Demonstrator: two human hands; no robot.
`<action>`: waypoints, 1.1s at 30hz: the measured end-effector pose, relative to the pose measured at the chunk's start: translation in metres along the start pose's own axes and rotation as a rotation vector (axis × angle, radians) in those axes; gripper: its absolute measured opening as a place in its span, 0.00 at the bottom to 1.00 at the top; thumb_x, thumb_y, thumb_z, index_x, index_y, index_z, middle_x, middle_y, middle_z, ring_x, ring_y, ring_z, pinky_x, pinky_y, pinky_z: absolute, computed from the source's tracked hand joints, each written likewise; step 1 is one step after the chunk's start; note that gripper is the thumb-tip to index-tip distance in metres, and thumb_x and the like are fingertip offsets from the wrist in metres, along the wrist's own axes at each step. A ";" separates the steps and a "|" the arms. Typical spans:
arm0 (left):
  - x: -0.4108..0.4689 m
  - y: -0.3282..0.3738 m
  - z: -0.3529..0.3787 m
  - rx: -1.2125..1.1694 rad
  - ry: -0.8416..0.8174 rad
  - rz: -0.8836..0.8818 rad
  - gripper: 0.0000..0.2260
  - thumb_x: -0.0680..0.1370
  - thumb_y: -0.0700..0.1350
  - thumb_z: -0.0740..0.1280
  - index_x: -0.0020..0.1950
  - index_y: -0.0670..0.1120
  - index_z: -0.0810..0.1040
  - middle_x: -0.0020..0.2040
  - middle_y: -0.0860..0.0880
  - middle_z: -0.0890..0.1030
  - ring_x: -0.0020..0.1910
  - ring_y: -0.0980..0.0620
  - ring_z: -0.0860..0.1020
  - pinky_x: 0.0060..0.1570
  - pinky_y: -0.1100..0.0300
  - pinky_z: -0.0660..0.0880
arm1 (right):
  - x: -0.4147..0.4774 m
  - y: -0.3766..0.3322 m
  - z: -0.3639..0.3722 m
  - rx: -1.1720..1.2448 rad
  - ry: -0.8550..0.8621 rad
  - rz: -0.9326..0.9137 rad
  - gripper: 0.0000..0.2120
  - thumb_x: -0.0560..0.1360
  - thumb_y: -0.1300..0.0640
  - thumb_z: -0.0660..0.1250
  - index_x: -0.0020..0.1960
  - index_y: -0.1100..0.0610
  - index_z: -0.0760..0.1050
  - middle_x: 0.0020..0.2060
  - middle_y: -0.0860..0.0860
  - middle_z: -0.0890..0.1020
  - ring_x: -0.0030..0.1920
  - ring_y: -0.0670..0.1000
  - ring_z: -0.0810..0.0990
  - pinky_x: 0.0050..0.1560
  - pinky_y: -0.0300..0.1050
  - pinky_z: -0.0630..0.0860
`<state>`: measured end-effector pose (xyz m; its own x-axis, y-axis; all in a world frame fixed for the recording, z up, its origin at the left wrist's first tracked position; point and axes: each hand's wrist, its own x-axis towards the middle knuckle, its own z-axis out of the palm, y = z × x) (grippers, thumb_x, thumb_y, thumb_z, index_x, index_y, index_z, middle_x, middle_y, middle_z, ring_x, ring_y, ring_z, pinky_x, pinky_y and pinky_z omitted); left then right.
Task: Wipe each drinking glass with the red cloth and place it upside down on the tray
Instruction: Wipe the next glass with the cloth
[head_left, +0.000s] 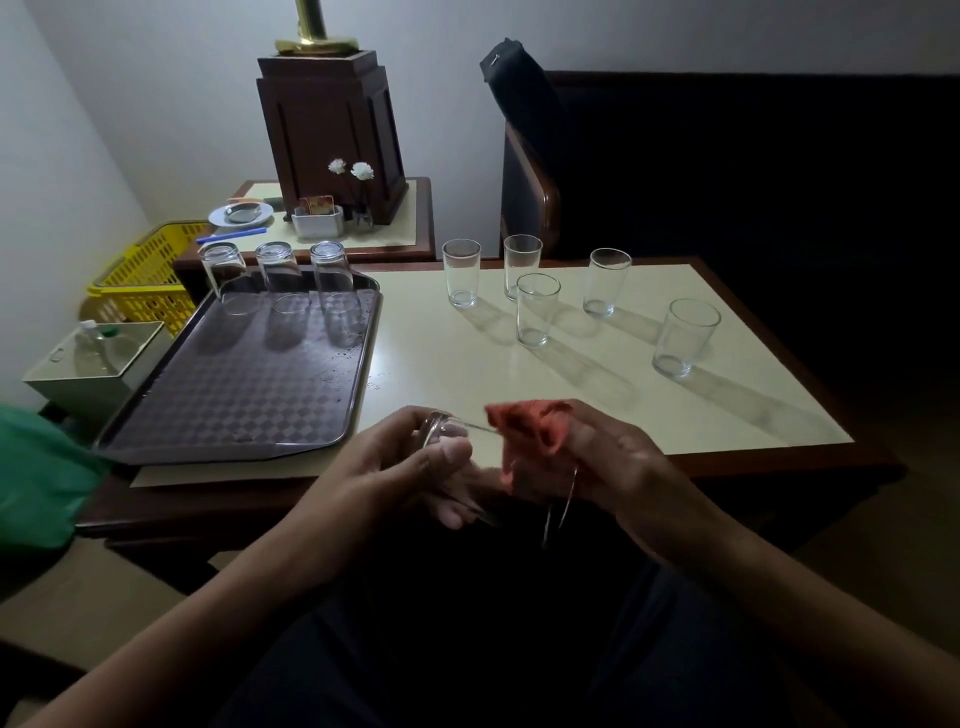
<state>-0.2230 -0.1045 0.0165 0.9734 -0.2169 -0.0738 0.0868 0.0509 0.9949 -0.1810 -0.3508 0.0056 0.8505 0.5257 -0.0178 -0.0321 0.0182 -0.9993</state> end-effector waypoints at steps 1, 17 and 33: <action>0.000 0.000 0.001 -0.031 0.018 -0.026 0.25 0.75 0.52 0.74 0.61 0.34 0.76 0.50 0.29 0.81 0.40 0.40 0.82 0.41 0.55 0.80 | -0.003 -0.003 -0.001 -0.127 -0.002 -0.095 0.14 0.86 0.54 0.64 0.69 0.56 0.80 0.61 0.54 0.86 0.63 0.55 0.85 0.67 0.52 0.80; 0.005 -0.011 0.001 0.046 0.187 -0.147 0.24 0.71 0.52 0.76 0.55 0.36 0.75 0.42 0.40 0.85 0.36 0.41 0.81 0.35 0.56 0.79 | 0.002 -0.011 -0.036 -0.977 0.355 0.224 0.20 0.85 0.39 0.59 0.49 0.49 0.83 0.35 0.45 0.82 0.38 0.45 0.82 0.40 0.40 0.75; -0.001 -0.005 -0.004 0.107 -0.081 0.024 0.20 0.76 0.44 0.74 0.66 0.42 0.76 0.59 0.35 0.81 0.52 0.43 0.83 0.50 0.53 0.81 | -0.006 0.003 0.004 -0.258 -0.073 0.072 0.31 0.66 0.55 0.85 0.64 0.41 0.77 0.63 0.47 0.82 0.64 0.48 0.83 0.63 0.52 0.83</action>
<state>-0.2239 -0.1009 0.0115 0.9542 -0.2952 -0.0486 0.0365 -0.0465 0.9983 -0.1882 -0.3508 0.0028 0.8106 0.5777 -0.0960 0.0517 -0.2339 -0.9709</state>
